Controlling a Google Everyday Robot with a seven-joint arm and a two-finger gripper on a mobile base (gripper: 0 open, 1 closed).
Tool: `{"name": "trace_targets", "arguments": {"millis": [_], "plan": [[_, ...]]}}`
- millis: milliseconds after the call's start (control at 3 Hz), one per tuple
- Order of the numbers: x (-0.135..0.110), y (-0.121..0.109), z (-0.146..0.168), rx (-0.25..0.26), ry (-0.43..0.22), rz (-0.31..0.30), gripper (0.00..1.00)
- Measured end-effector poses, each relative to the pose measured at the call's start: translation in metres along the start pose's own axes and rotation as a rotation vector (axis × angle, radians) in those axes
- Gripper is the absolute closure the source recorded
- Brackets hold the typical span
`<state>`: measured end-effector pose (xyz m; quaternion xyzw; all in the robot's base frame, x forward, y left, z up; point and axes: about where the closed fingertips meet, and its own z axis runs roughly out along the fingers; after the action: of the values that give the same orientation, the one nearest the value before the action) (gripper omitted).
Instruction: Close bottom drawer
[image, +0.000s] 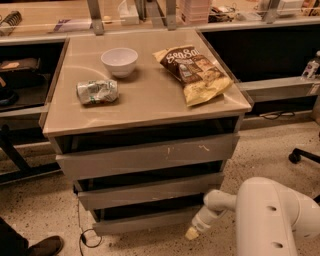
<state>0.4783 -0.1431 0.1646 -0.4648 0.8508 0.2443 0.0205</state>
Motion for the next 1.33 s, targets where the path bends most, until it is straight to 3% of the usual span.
{"name": "trace_targets", "arguments": {"millis": [333, 667, 1333], "plan": [[-0.0144, -0.0185, 0.0044, 0.033, -0.021, -0.004, 1.00], [-0.0148, -0.0194, 0.0041, 0.035, -0.022, -0.004, 0.81], [-0.0148, -0.0193, 0.0042, 0.034, -0.022, -0.004, 0.35]]}}
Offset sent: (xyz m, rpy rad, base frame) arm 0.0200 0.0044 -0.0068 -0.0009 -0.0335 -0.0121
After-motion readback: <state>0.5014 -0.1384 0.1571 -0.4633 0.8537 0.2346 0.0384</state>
